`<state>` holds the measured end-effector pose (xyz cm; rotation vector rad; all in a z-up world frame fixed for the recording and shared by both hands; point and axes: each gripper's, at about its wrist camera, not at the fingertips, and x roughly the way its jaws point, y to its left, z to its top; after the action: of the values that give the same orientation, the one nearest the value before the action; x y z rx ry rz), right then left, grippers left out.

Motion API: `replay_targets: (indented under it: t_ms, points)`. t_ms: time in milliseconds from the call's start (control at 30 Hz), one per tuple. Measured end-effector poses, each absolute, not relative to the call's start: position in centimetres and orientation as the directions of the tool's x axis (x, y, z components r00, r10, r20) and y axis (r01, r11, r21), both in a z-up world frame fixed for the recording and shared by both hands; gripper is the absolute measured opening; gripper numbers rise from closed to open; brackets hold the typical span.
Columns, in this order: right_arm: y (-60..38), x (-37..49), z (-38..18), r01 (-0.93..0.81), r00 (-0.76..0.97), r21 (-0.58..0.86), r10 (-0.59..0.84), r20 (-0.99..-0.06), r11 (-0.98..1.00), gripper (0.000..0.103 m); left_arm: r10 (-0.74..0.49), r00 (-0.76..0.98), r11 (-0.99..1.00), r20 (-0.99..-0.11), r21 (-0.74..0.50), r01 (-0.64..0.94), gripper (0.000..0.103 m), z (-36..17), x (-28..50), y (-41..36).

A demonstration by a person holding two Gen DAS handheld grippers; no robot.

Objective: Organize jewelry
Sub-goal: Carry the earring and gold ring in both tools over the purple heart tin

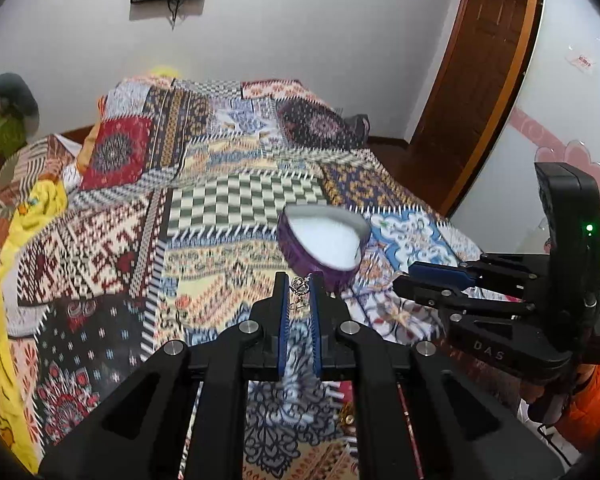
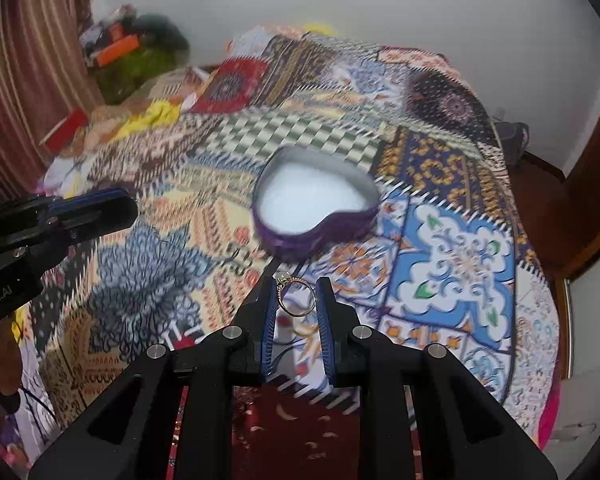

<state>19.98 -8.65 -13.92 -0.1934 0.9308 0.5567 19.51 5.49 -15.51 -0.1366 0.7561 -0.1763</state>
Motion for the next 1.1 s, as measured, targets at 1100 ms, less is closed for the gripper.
replay_targets:
  t_ms: [1100]
  points:
    - [-8.3,26.2,-12.0,-0.534,0.555,0.076,0.417,-0.719,0.842,0.018,-0.217,0.737,0.976,-0.641,-0.142,0.164,0.009,-13.9,27.9,3.8]
